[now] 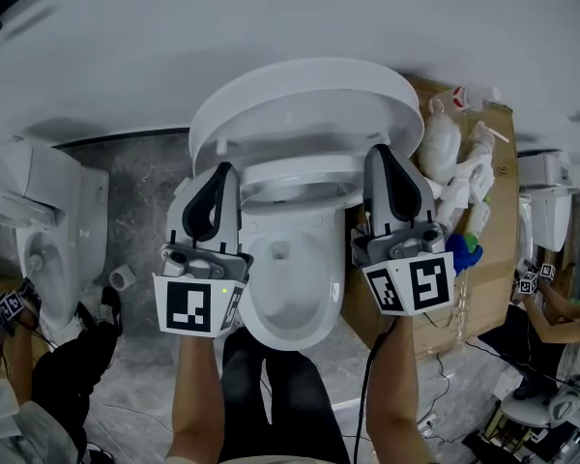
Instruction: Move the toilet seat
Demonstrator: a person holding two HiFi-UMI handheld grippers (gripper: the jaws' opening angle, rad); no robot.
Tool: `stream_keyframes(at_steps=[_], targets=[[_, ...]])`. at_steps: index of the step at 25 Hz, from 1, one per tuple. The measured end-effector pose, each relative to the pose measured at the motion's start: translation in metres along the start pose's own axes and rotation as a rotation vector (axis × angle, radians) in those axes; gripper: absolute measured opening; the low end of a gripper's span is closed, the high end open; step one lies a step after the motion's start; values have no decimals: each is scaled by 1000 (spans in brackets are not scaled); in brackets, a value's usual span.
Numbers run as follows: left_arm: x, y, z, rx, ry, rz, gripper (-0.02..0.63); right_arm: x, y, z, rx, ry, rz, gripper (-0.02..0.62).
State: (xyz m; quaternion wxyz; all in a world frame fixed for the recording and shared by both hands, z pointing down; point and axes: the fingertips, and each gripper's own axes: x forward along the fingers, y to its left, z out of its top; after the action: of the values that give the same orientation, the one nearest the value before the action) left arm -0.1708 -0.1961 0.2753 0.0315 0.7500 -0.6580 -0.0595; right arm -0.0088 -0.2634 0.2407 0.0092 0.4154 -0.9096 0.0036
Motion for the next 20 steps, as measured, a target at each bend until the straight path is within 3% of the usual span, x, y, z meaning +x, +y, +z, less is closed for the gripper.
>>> stream_keyframes(at_steps=[14,20], targets=[[0,-2,0,3,3,-4,9,1,1,1,-17,-11,2,15],[-3,-7,3,58,16,-23,9,-10,22,9,-86,8,22,17]])
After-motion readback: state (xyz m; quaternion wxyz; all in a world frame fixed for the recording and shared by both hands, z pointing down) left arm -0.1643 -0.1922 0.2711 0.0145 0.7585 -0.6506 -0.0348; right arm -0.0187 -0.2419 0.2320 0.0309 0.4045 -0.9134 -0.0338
